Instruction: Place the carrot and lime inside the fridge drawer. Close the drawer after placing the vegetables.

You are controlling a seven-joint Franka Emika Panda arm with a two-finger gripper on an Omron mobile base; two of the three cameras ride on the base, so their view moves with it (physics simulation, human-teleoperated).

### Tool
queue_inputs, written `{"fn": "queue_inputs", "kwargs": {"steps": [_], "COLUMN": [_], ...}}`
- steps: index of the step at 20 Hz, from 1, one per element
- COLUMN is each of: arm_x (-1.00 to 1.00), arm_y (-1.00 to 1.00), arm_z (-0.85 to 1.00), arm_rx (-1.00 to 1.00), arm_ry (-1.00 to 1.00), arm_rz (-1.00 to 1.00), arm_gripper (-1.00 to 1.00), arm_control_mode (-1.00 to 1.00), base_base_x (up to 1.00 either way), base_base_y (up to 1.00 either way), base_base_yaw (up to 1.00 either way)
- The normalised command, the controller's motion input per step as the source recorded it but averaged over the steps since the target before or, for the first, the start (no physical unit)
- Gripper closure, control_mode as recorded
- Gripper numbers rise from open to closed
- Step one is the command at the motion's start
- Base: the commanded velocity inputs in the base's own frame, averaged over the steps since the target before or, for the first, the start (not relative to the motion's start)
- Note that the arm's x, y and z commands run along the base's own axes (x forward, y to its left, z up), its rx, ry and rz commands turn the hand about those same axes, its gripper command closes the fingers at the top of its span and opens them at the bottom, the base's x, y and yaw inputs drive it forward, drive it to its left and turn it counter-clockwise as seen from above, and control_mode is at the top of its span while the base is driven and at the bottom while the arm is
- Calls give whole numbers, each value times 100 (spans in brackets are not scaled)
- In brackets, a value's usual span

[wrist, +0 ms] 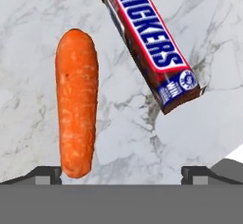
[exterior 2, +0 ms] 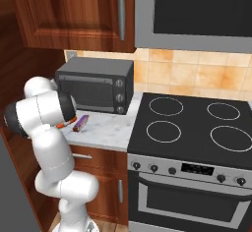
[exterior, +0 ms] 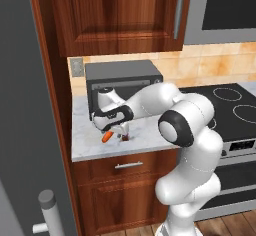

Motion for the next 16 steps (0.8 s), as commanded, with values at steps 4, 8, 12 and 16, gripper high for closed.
{"fn": "queue_inputs", "kwargs": {"steps": [4,8,12,16], "arm_x": [0,4,25,34], "arm_y": [9,1,0,5], "arm_z": [-22,-26,-20,-7], "arm_rx": [0,0,0,0], "arm_ry": [0,0,0,0], "arm_rz": [-3,-3,-1,0], "arm_gripper": [-100,-100,-100,-100], "arm_control_mode": [-100,-100,-100,-100], "base_base_x": [0,0,0,0], "base_base_y": [0,0,0,0], "base_base_yaw": [0,0,0,0]}}
